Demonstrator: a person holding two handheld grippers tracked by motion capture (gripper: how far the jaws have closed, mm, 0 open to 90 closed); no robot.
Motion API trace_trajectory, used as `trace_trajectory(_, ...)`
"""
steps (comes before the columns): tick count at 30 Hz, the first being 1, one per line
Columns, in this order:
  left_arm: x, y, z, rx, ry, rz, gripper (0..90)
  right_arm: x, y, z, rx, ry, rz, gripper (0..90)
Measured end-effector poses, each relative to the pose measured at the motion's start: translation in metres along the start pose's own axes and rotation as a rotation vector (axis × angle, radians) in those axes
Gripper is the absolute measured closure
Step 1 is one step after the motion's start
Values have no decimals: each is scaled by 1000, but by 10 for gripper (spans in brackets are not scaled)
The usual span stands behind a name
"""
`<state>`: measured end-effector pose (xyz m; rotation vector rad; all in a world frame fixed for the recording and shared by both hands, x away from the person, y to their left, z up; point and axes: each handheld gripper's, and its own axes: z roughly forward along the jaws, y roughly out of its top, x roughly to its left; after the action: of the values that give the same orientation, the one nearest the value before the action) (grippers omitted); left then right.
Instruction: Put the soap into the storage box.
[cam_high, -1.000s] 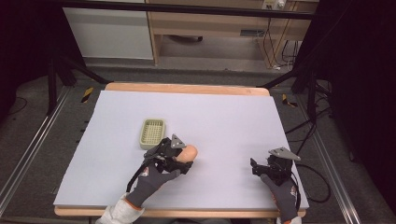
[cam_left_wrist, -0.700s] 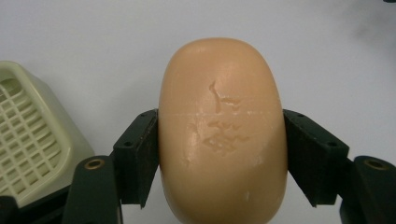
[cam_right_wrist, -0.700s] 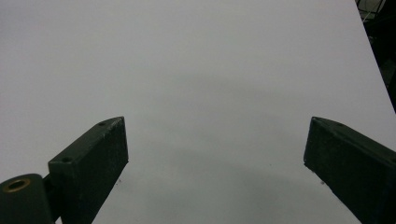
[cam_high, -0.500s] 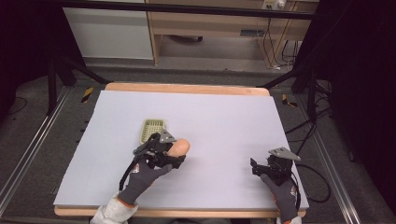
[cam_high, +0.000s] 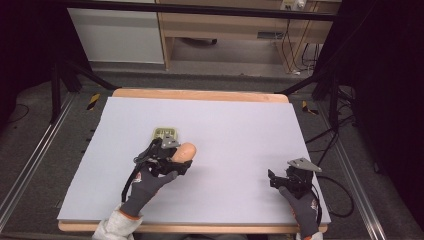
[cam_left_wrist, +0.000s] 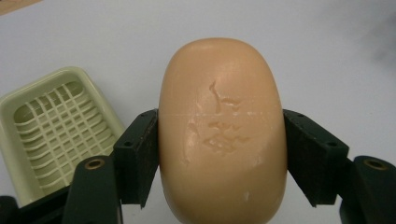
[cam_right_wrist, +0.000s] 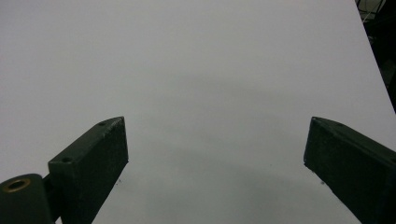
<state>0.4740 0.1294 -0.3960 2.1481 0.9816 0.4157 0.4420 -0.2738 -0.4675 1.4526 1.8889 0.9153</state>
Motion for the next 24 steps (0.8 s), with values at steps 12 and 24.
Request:
trace_trajectory(12, 13, 1, -9, -31, 30, -34, 318, 0, 0, 0, 0, 0, 1, 68)
trace_trajectory(24, 25, 1, -13, -52, 72, -60, 318, 0, 0, 0, 2, 0, 2, 68)
